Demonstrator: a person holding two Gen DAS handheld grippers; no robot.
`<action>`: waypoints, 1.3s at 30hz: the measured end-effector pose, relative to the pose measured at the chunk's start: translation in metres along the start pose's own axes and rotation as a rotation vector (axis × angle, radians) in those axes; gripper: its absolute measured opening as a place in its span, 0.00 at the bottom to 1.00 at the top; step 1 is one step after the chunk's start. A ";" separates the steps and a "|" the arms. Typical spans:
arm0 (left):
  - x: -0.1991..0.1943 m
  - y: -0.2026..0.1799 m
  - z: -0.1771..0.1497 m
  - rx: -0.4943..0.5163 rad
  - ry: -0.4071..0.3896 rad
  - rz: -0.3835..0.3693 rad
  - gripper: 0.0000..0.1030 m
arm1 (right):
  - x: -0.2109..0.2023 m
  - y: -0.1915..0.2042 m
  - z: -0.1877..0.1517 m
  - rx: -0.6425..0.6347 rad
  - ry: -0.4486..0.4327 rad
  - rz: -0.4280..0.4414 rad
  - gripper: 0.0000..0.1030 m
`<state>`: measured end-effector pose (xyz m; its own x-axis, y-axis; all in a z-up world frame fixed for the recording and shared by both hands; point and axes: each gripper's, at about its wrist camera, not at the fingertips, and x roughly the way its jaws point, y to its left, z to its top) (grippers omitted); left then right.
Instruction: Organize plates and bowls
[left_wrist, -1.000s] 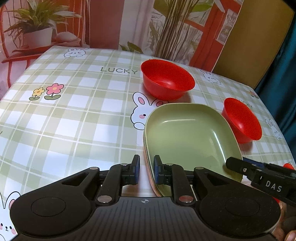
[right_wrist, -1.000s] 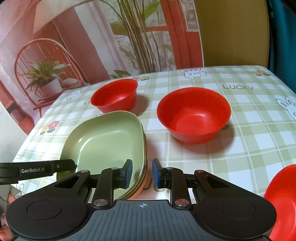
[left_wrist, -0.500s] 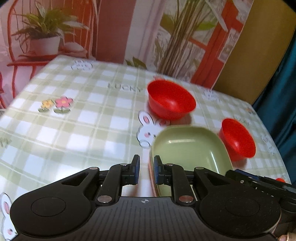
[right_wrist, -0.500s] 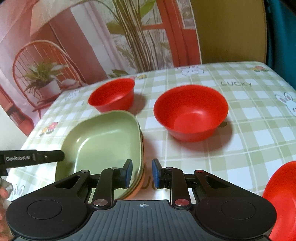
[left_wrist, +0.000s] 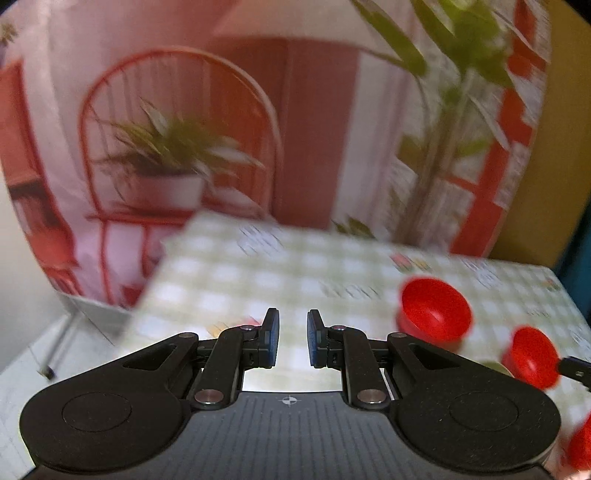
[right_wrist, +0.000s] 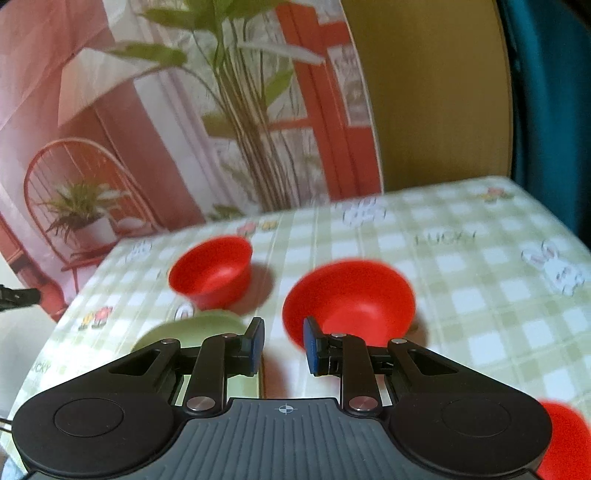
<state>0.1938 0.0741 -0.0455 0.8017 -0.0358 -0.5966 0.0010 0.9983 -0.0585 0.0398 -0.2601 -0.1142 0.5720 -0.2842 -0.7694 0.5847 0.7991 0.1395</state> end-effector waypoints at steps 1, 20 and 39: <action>0.000 0.005 0.005 -0.003 -0.016 0.014 0.18 | 0.000 0.001 0.004 -0.010 -0.010 -0.003 0.22; 0.067 -0.039 0.026 0.042 -0.027 -0.160 0.18 | 0.053 0.044 0.063 -0.130 -0.049 0.063 0.22; 0.180 -0.098 0.002 0.077 0.147 -0.300 0.36 | 0.159 0.049 0.065 -0.033 0.146 0.042 0.22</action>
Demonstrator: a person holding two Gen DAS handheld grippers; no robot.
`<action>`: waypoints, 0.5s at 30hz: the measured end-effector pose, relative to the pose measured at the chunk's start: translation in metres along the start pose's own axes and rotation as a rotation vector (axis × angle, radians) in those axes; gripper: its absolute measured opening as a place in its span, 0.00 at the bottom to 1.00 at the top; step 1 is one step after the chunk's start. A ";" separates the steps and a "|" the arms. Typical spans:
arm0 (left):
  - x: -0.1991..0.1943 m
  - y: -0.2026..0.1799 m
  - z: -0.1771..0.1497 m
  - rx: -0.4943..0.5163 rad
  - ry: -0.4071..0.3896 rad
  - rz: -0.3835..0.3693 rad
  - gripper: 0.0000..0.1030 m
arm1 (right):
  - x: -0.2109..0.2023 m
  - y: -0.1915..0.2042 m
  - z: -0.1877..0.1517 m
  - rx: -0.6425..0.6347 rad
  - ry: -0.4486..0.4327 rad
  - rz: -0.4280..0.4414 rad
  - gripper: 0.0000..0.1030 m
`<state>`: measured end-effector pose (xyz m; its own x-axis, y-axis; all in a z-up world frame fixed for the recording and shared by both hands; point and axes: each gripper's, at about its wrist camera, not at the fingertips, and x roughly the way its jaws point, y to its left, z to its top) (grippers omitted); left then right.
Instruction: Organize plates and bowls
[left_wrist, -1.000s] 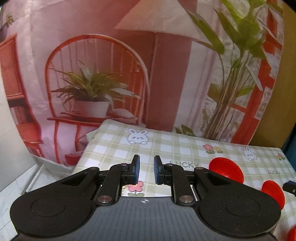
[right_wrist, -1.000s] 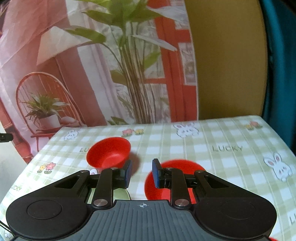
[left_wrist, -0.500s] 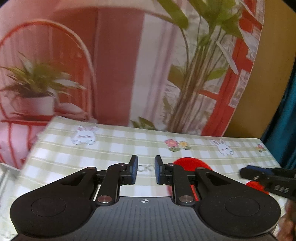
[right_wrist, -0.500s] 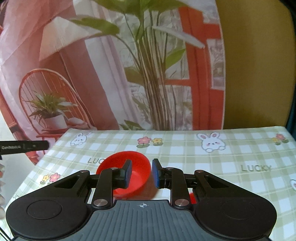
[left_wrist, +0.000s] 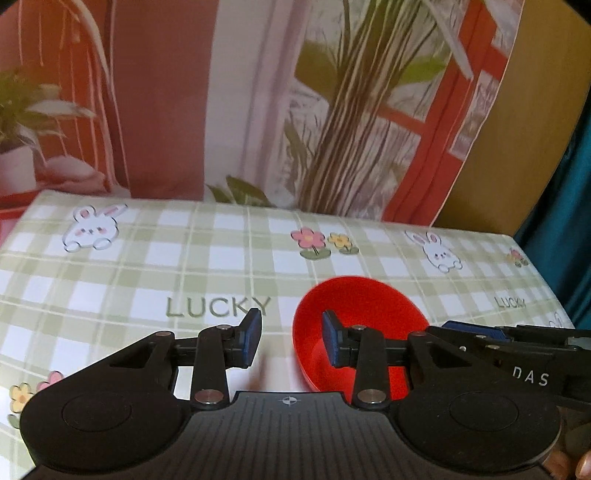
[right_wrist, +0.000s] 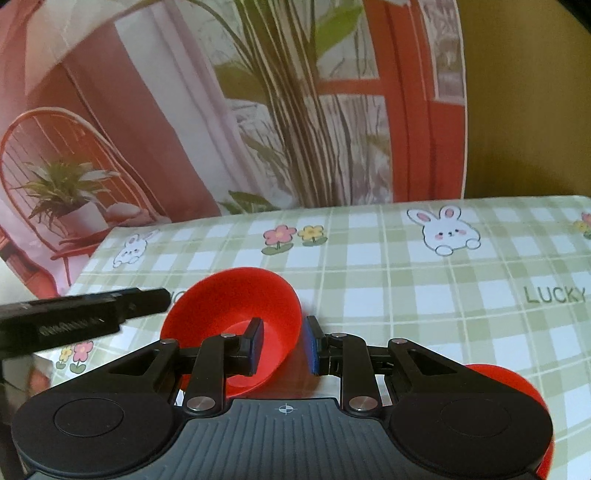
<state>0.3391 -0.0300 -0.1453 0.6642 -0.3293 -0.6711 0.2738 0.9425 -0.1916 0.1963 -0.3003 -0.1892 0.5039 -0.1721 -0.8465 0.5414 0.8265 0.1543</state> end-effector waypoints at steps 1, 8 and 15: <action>0.003 0.000 0.000 -0.001 0.007 -0.003 0.36 | 0.002 -0.001 0.000 0.006 0.005 -0.002 0.22; 0.017 -0.001 -0.004 -0.015 0.043 0.004 0.34 | 0.013 -0.006 0.001 0.055 0.038 0.003 0.22; 0.020 0.001 -0.008 -0.011 0.071 -0.001 0.11 | 0.017 -0.008 0.000 0.097 0.058 0.015 0.11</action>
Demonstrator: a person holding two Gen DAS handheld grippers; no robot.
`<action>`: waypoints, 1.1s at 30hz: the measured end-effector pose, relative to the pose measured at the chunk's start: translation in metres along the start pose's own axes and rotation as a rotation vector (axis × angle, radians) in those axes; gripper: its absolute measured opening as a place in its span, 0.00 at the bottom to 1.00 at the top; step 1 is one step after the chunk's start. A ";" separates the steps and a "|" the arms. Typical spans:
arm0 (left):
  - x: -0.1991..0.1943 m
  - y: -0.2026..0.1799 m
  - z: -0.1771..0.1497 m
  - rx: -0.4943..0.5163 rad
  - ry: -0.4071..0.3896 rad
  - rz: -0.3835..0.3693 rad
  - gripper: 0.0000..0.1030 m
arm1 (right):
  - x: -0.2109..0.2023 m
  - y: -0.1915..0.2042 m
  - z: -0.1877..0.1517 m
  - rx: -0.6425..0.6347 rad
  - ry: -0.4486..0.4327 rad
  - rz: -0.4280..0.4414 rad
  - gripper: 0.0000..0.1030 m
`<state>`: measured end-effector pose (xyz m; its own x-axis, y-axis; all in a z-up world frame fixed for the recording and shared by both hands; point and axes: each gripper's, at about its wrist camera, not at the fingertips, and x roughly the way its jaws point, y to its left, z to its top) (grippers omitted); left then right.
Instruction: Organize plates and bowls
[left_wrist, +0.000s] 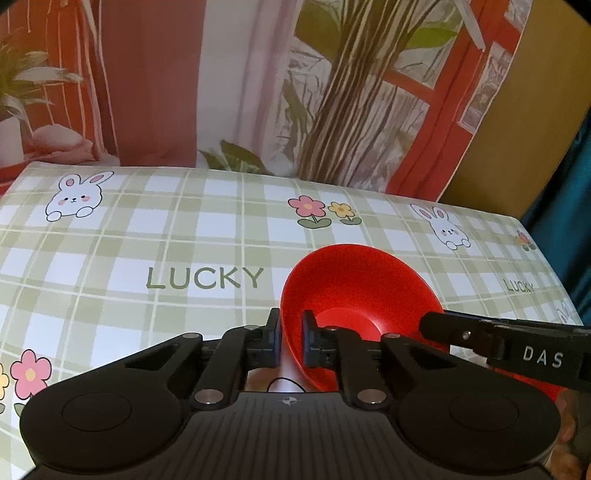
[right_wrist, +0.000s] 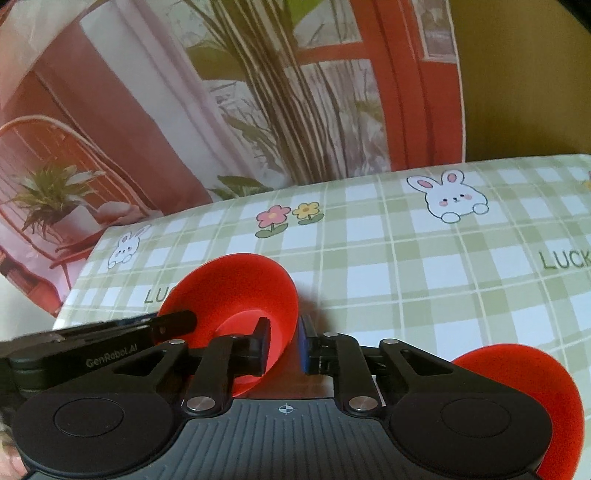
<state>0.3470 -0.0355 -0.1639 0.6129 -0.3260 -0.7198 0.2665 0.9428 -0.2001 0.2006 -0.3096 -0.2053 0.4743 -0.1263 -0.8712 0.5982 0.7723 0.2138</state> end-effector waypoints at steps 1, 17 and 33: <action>0.000 -0.001 -0.001 0.007 -0.001 0.003 0.11 | 0.000 0.000 0.000 0.001 0.000 0.001 0.09; -0.047 -0.021 0.007 0.052 -0.059 -0.002 0.11 | -0.046 0.002 -0.004 0.038 -0.099 0.035 0.08; -0.076 -0.081 0.004 0.161 -0.081 -0.026 0.11 | -0.106 -0.033 -0.019 0.122 -0.205 0.053 0.08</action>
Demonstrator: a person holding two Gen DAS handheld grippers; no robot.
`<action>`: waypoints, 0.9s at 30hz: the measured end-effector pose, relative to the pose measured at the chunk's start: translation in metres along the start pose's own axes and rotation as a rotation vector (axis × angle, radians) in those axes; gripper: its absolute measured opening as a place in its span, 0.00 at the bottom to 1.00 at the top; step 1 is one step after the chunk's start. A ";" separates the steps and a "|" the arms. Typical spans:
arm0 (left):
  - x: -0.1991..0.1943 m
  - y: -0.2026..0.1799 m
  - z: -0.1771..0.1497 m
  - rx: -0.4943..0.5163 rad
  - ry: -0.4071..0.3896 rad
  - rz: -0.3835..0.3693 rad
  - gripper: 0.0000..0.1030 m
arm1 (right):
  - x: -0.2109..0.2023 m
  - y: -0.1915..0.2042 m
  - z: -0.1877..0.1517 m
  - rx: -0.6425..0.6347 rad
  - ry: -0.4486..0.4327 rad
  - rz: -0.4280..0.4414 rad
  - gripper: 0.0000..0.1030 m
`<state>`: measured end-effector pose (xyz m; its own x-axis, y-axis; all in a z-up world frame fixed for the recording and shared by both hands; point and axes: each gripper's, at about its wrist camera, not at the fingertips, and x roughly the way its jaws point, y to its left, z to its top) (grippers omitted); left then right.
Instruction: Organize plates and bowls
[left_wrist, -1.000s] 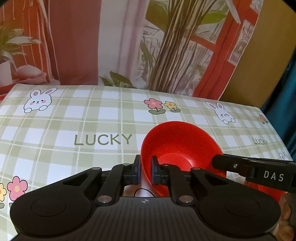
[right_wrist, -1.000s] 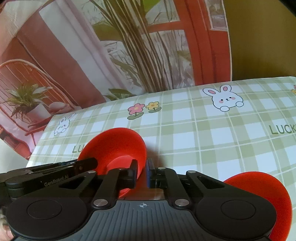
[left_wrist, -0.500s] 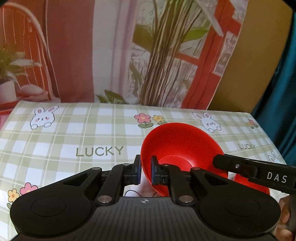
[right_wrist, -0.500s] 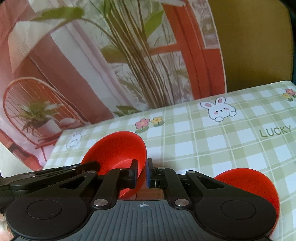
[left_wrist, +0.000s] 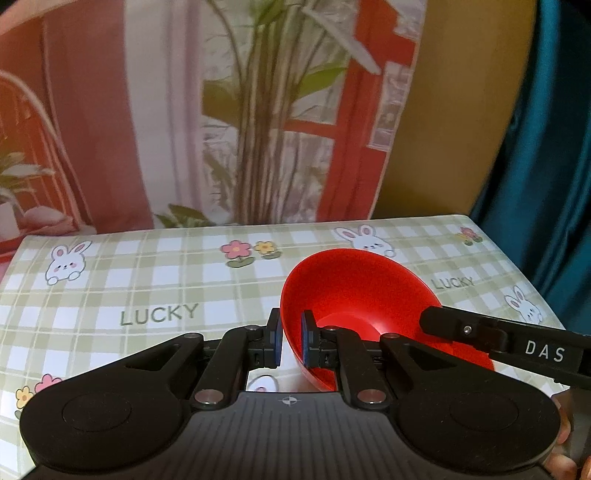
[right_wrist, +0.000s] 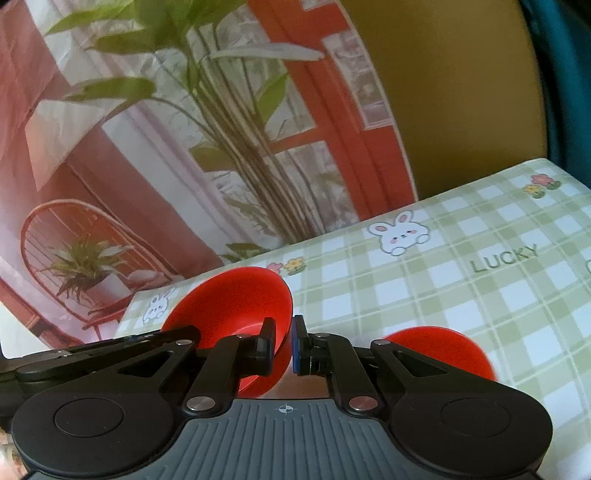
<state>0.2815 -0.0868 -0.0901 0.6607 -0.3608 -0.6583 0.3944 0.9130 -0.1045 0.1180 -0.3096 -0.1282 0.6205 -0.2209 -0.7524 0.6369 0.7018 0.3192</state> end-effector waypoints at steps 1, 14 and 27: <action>0.000 -0.005 0.000 0.008 0.001 -0.002 0.11 | -0.003 -0.003 0.000 0.005 -0.004 -0.001 0.08; 0.012 -0.070 -0.006 0.109 0.041 -0.041 0.12 | -0.040 -0.064 -0.006 0.099 -0.052 -0.043 0.08; 0.027 -0.098 -0.021 0.171 0.107 -0.045 0.13 | -0.052 -0.103 -0.022 0.156 -0.048 -0.074 0.08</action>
<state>0.2476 -0.1819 -0.1134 0.5719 -0.3701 -0.7321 0.5309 0.8473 -0.0135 0.0095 -0.3555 -0.1348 0.5884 -0.3027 -0.7497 0.7422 0.5700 0.3524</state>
